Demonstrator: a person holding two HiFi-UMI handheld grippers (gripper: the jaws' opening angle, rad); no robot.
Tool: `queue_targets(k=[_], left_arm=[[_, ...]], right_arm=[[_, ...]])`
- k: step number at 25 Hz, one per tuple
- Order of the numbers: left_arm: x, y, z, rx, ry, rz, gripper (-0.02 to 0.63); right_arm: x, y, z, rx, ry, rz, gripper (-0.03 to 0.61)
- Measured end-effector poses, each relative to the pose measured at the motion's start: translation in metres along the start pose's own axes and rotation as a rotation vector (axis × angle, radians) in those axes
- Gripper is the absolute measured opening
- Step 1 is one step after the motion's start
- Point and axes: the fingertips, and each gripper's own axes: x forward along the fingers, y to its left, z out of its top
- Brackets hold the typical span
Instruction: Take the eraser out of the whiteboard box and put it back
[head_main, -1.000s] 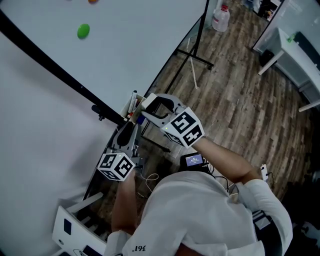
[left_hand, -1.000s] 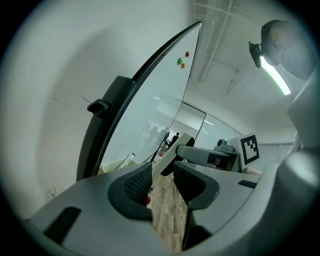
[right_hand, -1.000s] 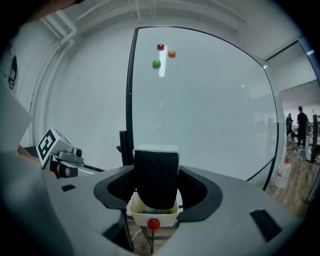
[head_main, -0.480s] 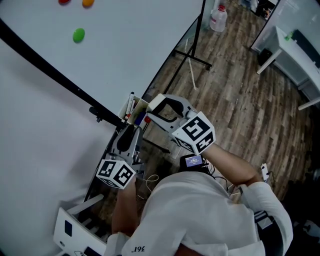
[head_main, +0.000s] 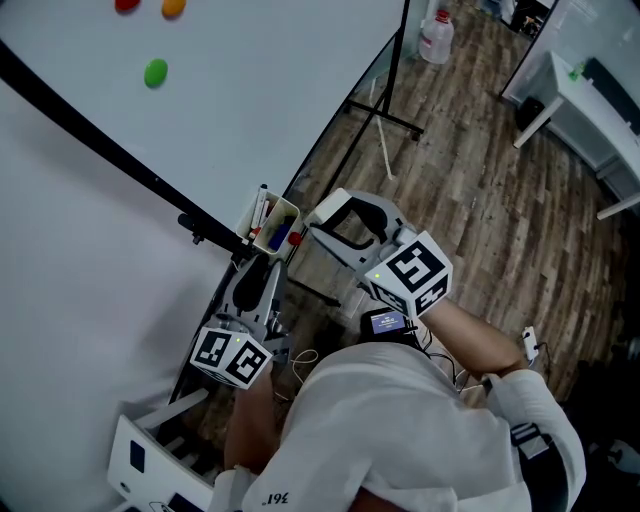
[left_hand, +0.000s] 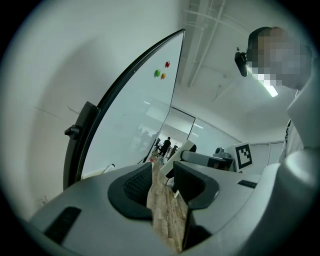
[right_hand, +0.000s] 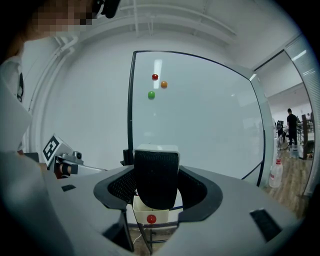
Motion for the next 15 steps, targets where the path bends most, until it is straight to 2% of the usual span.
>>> queue_targets(k=[15], left_arm=[[-0.016, -0.014, -0.004, -0.012, 0.01, -0.011, 0.138]], right_arm=[[-0.037, 0.007, 0.011, 0.027, -0.05, -0.014, 0.264]])
